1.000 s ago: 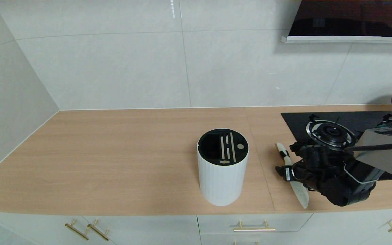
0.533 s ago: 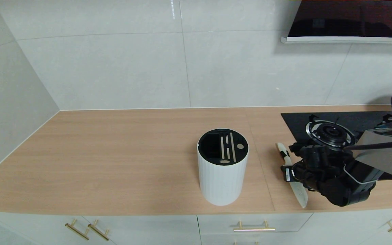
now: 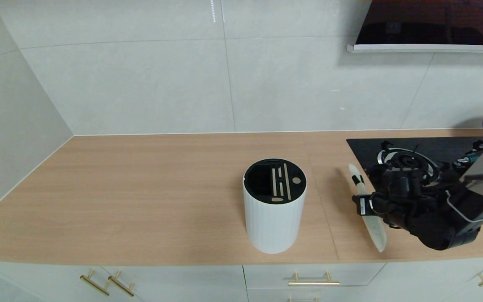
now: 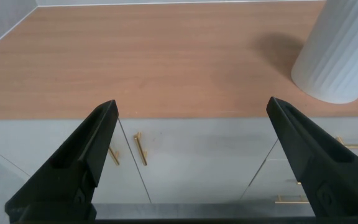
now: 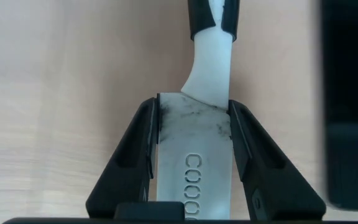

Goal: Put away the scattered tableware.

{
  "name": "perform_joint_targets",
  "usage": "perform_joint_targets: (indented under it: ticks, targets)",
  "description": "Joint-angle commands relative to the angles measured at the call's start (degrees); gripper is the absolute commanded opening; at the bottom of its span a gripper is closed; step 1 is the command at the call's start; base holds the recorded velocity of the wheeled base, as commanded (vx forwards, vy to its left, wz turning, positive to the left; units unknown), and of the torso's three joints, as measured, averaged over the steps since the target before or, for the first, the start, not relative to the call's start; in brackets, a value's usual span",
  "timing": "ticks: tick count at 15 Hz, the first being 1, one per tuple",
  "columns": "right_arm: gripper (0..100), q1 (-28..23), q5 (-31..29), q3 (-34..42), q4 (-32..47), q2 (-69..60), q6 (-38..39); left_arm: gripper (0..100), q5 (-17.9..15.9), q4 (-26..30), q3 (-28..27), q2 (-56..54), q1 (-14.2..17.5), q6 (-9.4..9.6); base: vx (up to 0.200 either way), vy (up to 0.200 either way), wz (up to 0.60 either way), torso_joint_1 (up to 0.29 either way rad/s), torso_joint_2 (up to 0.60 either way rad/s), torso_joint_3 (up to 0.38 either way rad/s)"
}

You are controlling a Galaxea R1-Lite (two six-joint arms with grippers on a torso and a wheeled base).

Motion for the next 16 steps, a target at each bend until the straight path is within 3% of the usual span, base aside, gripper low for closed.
perform_joint_targets:
  ticks: [1,5,9,12,13,14,15,16]
  targets:
    - [0,1.1,0.1,0.9,4.5,-16.7,0.0,100,0.0,0.0,0.0,0.0,0.0,-0.01,0.0,0.0,0.0,0.0,0.0,0.0]
    - [0,6.7,-0.5,-10.3,22.0,-29.1,0.2,100,0.0,0.0,0.0,0.0,0.0,-0.01,0.0,0.0,0.0,0.0,0.0,0.0]
    - [0,15.6,-5.2,-13.0,23.7,-34.5,0.3,100,0.0,0.0,0.0,0.0,0.0,0.25,0.0,0.0,0.0,0.0,0.0,0.0]
    - [0,18.3,-6.1,-13.1,22.3,-36.9,0.3,100,-2.0,-1.2,-1.2,0.0,0.0,1.66,0.0,0.0,0.0,0.0,0.0,0.0]
    - [0,19.7,-6.0,-13.0,22.2,-38.1,0.3,100,-10.6,-0.4,-8.3,2.0,-0.6,1.48,0.0,0.0,0.0,0.0,0.0,0.0]
    - [0,20.9,-6.1,-12.7,22.2,-38.6,0.3,100,-17.7,1.6,-16.2,8.5,-2.6,-1.24,0.0,0.0,0.0,0.0,0.0,0.0]
    - [0,23.2,-6.3,-12.5,22.3,-38.6,0.3,100,-21.5,3.3,-24.1,17.3,-3.1,-2.56,0.0,0.0,0.0,0.0,0.0,0.0]
    - [0,24.5,-6.4,-11.9,22.2,-38.6,0.3,100,-22.7,3.0,-30.4,27.0,-3.1,-2.65,0.0,0.0,0.0,0.0,0.0,0.0]
